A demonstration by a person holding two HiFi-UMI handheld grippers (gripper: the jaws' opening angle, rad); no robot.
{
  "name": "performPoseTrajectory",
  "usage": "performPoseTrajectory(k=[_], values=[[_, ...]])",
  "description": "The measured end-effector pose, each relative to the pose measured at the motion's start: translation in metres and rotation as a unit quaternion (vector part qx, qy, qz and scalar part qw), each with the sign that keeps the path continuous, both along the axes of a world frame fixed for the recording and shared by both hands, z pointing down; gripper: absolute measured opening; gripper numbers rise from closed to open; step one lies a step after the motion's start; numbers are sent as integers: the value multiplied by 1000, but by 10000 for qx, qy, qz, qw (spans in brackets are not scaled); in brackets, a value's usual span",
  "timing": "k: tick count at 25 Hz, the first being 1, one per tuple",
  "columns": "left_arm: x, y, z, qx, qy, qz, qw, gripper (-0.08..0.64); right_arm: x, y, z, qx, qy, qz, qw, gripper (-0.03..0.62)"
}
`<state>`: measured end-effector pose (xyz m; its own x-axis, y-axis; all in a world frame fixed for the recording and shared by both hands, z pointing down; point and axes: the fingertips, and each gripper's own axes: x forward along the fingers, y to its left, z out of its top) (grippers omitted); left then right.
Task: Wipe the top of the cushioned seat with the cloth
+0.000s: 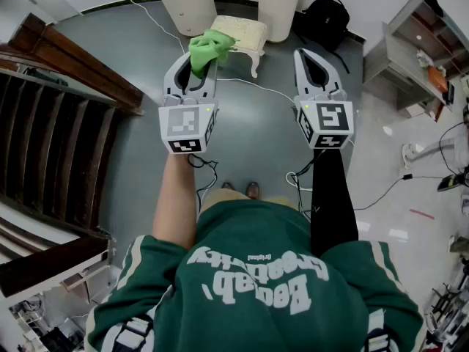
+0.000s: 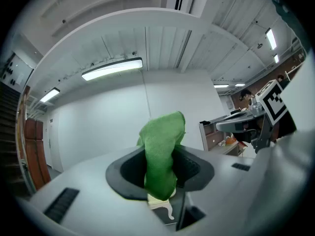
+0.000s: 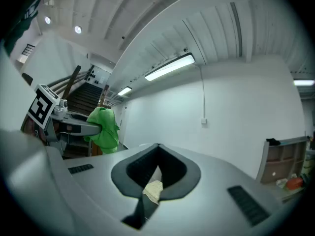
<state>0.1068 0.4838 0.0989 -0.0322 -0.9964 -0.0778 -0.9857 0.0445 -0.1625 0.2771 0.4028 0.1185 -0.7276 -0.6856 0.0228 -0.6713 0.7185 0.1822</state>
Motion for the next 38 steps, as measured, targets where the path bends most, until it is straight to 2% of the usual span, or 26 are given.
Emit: performPoseTrajectory(k=[9, 15, 24, 30, 38], values=[[0, -1, -2, 50, -1, -9, 10000, 147, -4, 0, -1, 24, 37, -64, 10000, 8], [2, 1, -2, 27, -5, -30, 10000, 147, 1, -3, 1, -70, -113, -29, 9999, 8], [-10, -2, 1, -17, -7, -21, 10000, 147, -10, -2, 8, -65, -77, -80, 9999, 9], [-34, -26, 11, -58, 39, 47, 10000, 147, -31, -24, 21, -133, 22, 19, 9999, 8], [-85, -96, 13, -19, 169, 178, 9997, 147, -82, -89, 18, -102, 170, 142, 9997, 9]])
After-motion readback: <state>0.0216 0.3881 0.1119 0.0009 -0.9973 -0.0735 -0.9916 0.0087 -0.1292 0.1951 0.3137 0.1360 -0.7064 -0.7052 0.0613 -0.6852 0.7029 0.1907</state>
